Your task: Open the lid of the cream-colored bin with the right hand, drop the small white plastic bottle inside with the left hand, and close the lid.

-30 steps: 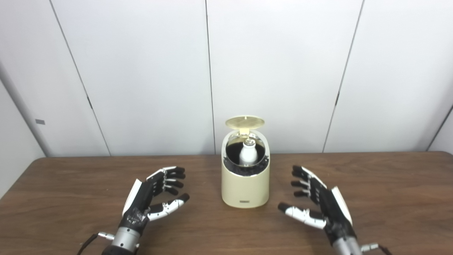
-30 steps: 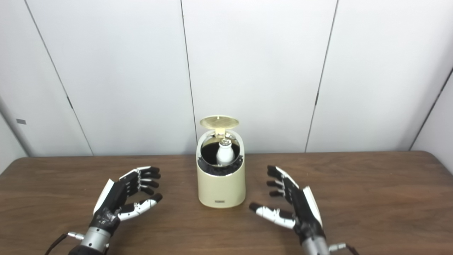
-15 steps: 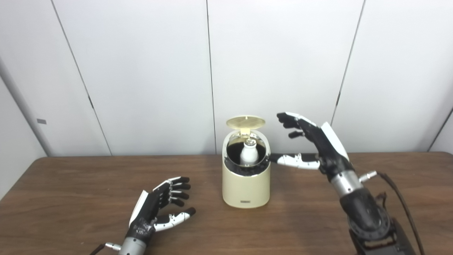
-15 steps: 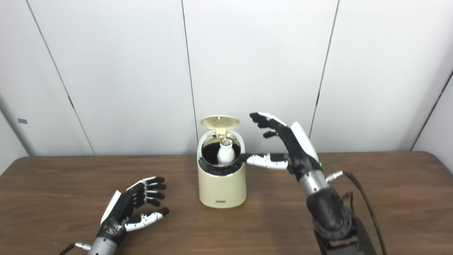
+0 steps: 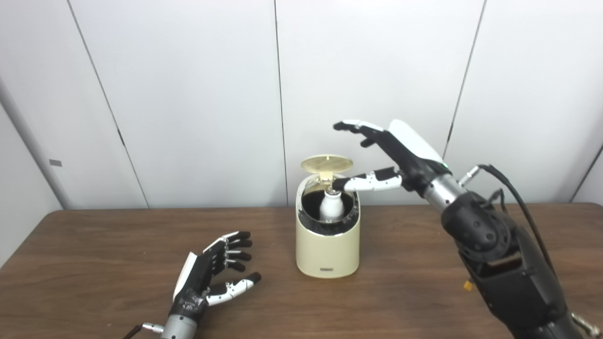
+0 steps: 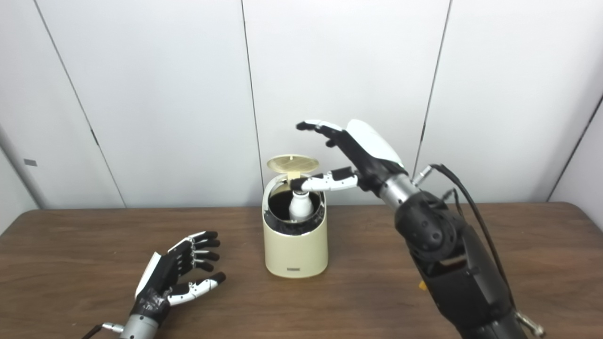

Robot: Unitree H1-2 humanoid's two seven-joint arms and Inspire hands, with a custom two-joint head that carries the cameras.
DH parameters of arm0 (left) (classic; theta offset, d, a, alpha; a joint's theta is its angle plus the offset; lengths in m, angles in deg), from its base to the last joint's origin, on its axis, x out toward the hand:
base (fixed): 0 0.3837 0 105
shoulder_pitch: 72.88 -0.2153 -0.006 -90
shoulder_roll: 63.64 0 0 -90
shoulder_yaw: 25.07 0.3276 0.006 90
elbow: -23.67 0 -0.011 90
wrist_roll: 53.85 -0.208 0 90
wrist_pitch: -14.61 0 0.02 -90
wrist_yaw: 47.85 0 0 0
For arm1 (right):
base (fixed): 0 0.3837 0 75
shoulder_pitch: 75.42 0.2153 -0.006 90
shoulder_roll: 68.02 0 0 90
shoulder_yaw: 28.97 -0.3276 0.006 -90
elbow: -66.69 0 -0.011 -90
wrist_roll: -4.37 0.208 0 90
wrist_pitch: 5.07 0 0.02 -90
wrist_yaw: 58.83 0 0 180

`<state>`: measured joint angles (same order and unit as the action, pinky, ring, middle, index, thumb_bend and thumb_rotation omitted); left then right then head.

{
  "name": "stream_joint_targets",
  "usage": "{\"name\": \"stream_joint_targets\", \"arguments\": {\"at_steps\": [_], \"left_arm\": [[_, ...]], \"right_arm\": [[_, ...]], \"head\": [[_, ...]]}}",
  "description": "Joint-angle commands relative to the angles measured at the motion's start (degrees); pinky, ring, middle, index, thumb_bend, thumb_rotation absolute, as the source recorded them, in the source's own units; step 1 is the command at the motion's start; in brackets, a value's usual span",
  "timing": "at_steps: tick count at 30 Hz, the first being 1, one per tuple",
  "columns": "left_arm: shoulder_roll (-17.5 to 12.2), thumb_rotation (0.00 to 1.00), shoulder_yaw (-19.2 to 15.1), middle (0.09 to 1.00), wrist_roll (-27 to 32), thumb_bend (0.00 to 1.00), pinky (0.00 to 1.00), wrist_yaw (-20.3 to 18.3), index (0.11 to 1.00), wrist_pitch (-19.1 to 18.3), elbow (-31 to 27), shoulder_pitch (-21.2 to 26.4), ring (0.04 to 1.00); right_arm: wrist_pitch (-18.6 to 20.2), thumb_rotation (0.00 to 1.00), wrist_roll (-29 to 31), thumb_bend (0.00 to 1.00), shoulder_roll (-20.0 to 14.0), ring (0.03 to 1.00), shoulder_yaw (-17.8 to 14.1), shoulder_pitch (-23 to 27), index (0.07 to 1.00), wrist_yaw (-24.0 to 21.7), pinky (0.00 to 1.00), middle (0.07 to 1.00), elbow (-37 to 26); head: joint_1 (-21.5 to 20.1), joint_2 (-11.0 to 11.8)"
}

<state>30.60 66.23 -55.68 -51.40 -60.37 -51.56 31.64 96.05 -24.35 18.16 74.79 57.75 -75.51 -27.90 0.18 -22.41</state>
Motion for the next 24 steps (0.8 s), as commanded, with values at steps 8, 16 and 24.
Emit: {"name": "stream_joint_targets", "arguments": {"at_steps": [8, 16, 24], "left_arm": [[0.7, 0.00, -0.4, 0.757, 0.4, 0.65, 0.58, -1.1, 0.789, 1.9, 0.6, -0.1, 0.669], [0.6, 0.00, -0.3, 0.749, -0.6, 0.65, 0.57, -1.0, 0.779, 1.9, 0.5, 0.1, 0.663], [0.7, 0.00, -0.5, 0.748, -0.8, 0.65, 0.57, -0.8, 0.774, 1.6, -0.1, 0.2, 0.660]], "right_arm": [[-1.2, 0.54, -1.9, 0.70, -0.4, 0.876, 1.6, 5.0, 0.824, -2.5, 0.72, 0.864, 0.4], [-0.3, 0.58, -2.3, 0.70, -0.6, 0.863, 2.5, 5.1, 0.787, -5.4, 0.73, 0.827, -0.5], [-1.9, 0.58, -2.5, 0.66, -1.7, 0.817, 2.3, 3.7, 0.716, -5.4, 0.72, 0.767, -2.1]], "head": [[0.4, -0.4], [0.5, -1.0], [0.7, -1.6]]}}
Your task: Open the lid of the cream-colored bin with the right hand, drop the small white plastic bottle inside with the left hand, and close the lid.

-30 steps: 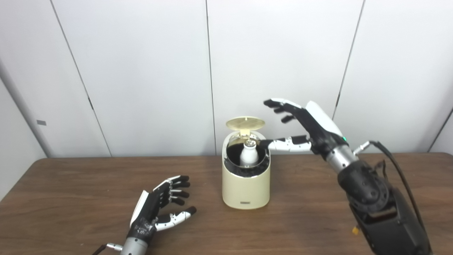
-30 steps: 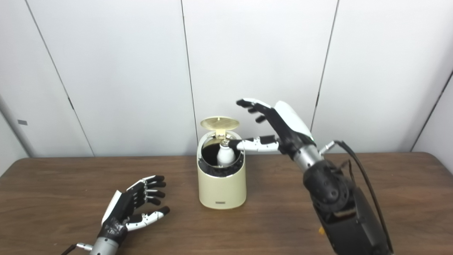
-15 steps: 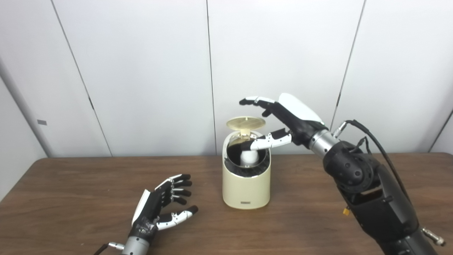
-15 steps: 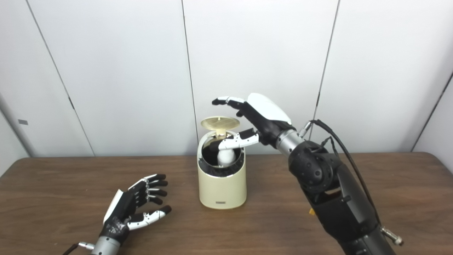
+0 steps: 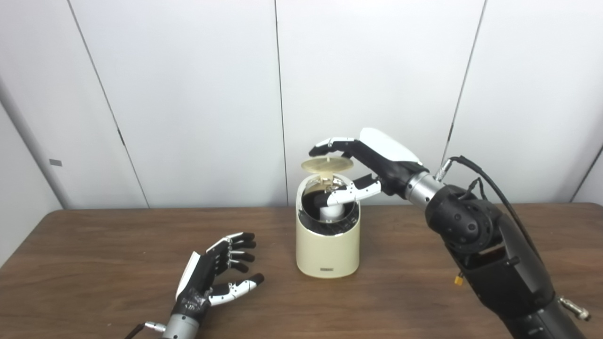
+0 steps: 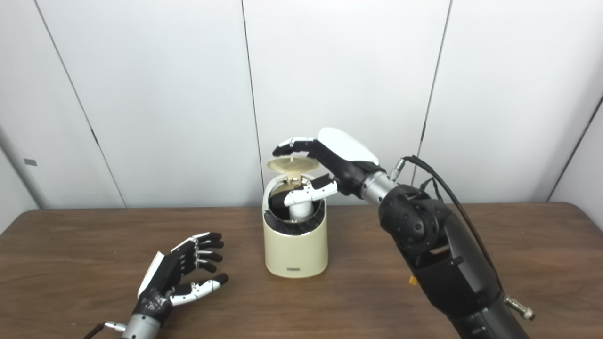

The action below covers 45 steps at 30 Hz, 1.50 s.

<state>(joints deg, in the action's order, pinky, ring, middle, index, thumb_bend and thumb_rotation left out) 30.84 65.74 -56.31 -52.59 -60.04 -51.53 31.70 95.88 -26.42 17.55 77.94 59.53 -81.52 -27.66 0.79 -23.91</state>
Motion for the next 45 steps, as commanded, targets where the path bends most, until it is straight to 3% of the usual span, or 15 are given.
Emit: {"name": "stream_joint_targets", "arguments": {"at_steps": [1, 5, 12, 26, 45], "left_arm": [[0.4, 0.00, 0.0, 0.749, -0.3, 0.65, 0.57, 0.4, 0.773, 1.2, -0.2, 0.1, 0.660], [1.1, 0.00, -0.5, 0.750, 0.1, 0.65, 0.57, 0.9, 0.769, 1.1, -0.5, -0.2, 0.659], [1.6, 0.00, -1.1, 0.755, -0.6, 0.64, 0.58, 1.4, 0.771, 1.4, -1.2, -0.5, 0.659], [2.1, 0.00, -1.2, 0.754, -1.0, 0.64, 0.57, 1.7, 0.775, 0.6, -1.8, -0.9, 0.657], [3.2, 0.00, -1.3, 0.747, -1.3, 0.65, 0.58, 2.3, 0.761, -0.7, -2.7, -1.4, 0.657]], "right_arm": [[-1.7, 0.58, -0.6, 0.66, -1.1, 0.807, -0.9, 1.8, 0.704, 0.7, 0.71, 0.755, -2.5], [0.1, 0.56, -2.1, 0.66, -0.9, 0.787, -1.0, 1.3, 0.681, 0.6, 0.69, 0.734, -4.4], [0.0, 0.56, -3.4, 0.65, -1.2, 0.761, -1.1, 0.9, 0.655, 0.3, 0.65, 0.703, -5.9], [2.1, 0.54, -4.9, 0.66, -3.2, 0.799, -0.4, -0.2, 0.666, -5.2, 0.70, 0.700, -8.8], [2.2, 0.41, -6.5, 0.65, -4.1, 0.808, 1.5, -1.4, 0.686, -9.7, 0.73, 0.721, -8.4]], "head": [[0.1, -0.1], [0.2, -0.7], [0.3, -1.4], [0.5, -2.6], [1.7, -4.2]]}}
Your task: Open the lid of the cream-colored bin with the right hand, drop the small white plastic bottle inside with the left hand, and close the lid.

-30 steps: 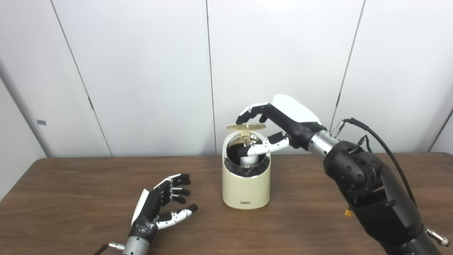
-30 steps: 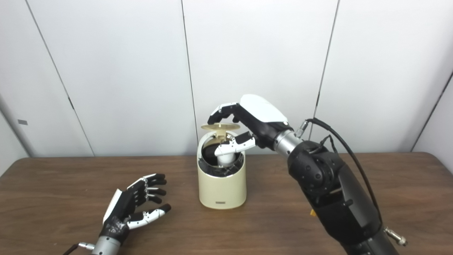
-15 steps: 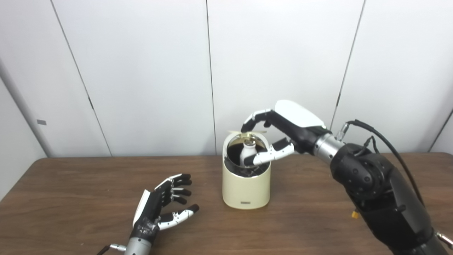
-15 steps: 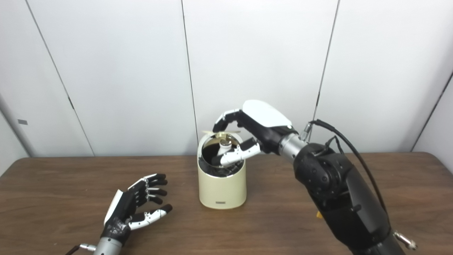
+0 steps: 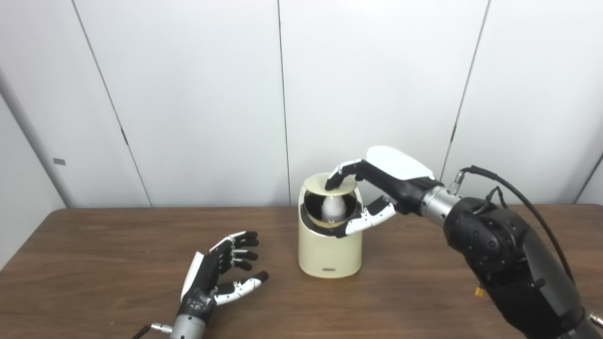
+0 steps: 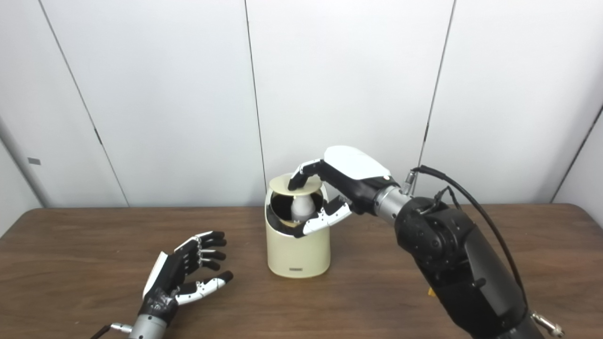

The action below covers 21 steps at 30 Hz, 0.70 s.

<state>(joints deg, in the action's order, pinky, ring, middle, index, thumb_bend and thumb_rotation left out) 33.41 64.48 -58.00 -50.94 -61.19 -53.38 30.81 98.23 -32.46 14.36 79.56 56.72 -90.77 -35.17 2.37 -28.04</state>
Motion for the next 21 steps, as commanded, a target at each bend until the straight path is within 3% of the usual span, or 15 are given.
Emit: {"name": "stream_joint_targets", "arguments": {"at_steps": [1, 9, 21], "left_arm": [[0.7, 0.00, -0.1, 0.747, 0.6, 0.65, 0.58, 0.6, 0.764, 0.3, -1.0, -0.6, 0.657], [1.2, 0.00, 0.0, 0.739, 0.0, 0.66, 0.56, 0.9, 0.760, -0.6, -1.7, -0.7, 0.652], [1.4, 0.00, 0.0, 0.741, 0.0, 0.66, 0.56, 0.9, 0.757, -1.2, -2.4, -0.6, 0.654]], "right_arm": [[-0.4, 0.42, -0.3, 0.65, -1.0, 0.808, -0.1, 1.4, 0.687, -0.6, 0.73, 0.720, -0.8], [-1.6, 0.44, -0.6, 0.65, -1.0, 0.810, 1.4, 1.3, 0.689, -0.8, 0.79, 0.715, 0.0], [-1.2, 0.43, -0.6, 0.68, -0.7, 0.815, 2.5, 0.8, 0.690, -2.1, 0.76, 0.716, -0.3]], "head": [[0.2, -0.2], [0.6, -0.8], [0.9, -1.4]]}}
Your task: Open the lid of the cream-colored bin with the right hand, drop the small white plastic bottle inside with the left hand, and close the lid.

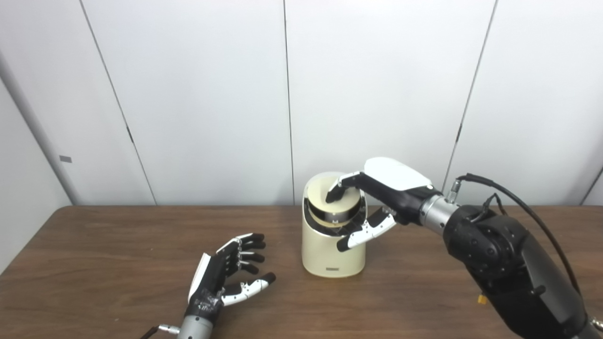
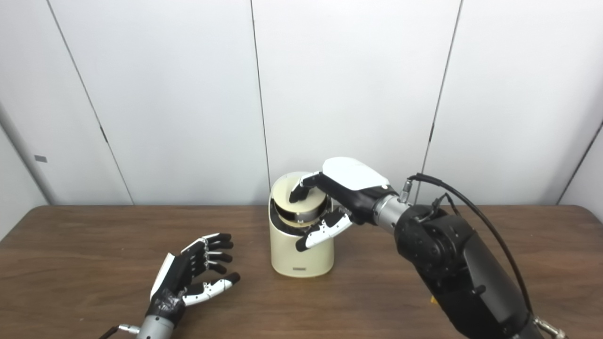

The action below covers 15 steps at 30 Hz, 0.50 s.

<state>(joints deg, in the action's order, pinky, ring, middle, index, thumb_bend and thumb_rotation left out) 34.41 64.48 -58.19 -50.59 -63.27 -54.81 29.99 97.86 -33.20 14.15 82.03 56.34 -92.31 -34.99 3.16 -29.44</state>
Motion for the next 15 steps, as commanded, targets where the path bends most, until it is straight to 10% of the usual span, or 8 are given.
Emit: {"name": "stream_joint_targets", "arguments": {"at_steps": [1, 15], "left_arm": [[0.3, 0.00, 0.0, 0.741, 0.2, 0.66, 0.56, 0.6, 0.757, 0.9, -0.9, 0.3, 0.653], [0.0, 0.00, -0.2, 0.741, 0.5, 0.66, 0.55, 0.4, 0.757, 0.1, -2.3, -0.2, 0.653]], "right_arm": [[-0.7, 0.43, 0.1, 0.68, -0.5, 0.815, 0.1, 1.1, 0.691, -0.9, 0.76, 0.717, -0.6], [-1.2, 0.46, -1.5, 0.68, -1.6, 0.845, 1.8, 0.8, 0.711, -4.1, 0.77, 0.739, -0.7]], "head": [[0.1, 0.0], [-0.1, -1.2]]}}
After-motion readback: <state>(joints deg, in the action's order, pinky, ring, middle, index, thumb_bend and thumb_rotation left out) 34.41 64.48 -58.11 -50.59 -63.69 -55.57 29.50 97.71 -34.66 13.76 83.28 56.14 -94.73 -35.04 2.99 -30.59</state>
